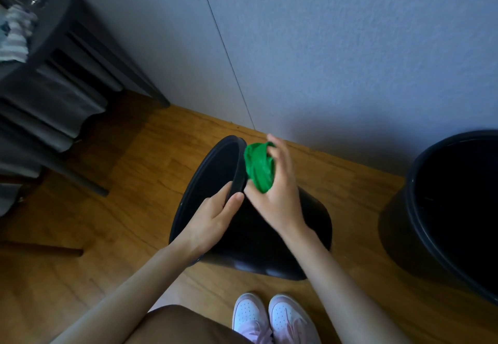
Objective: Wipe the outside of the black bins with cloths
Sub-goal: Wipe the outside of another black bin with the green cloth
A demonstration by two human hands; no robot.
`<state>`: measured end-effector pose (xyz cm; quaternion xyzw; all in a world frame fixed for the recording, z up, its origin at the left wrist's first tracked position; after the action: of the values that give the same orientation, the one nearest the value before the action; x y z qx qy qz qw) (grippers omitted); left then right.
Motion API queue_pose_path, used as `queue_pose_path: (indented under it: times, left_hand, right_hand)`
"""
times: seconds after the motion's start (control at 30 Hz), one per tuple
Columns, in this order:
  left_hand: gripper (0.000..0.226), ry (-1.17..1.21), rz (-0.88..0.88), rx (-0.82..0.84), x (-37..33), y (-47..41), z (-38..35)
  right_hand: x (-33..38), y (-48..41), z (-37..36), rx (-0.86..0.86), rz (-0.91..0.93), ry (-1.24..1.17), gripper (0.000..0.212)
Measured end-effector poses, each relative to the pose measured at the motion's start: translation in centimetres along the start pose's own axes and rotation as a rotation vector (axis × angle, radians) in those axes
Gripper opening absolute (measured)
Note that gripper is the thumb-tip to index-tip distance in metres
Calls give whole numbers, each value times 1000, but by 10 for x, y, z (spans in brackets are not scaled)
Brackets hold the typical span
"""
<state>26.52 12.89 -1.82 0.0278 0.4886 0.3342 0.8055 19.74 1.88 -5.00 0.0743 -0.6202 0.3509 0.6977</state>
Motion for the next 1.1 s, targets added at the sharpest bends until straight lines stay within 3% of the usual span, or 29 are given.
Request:
queue_pose_path:
  times: [0.1,0.23,0.33,0.43,0.63,0.77,1.0,1.1]
  left_hand:
    - [55,9,-19,44,1,1,-1]
    - [50,68,-12,48,0,2,-1]
    - [41,53,-32,76,-3,1,-2]
    - [39,76,-31,69,-1,0,-3]
    - [24,83,1,-34,2,5,2]
    - [24,98,19,-92,-4,8,1]
    - [18,51,-8,-60,1,6,5]
    - [26,36,-43,-6,-1,4,2]
  right_hand:
    - [-45,-18,4,61,-234,-3,59]
    - [-109,-11,20,121,-565,46,77]
    - [-120,9,35,64,-652,63,62]
    - [-104,24,41,-19,-575,137,57]
    - [-15,34,-3,10,-126,-30,50]
    - [-26,19,-3,30,-99,-12,53]
    - [-150,32,47,18,-650,217,61]
    - [-177,58,66,34,-822,277,67]
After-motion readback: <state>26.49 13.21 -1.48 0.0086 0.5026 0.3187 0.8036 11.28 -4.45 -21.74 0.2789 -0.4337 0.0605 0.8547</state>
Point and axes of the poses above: each hand's wrist, its own y-axis away from the middle knuckle, its own z-axis out of the back of the hand, x = y × z, the point moved 4 cm from there along -y, towards the middle knuckle, and after that the axes turned 2 degrees about z, right-handed, at the moved point
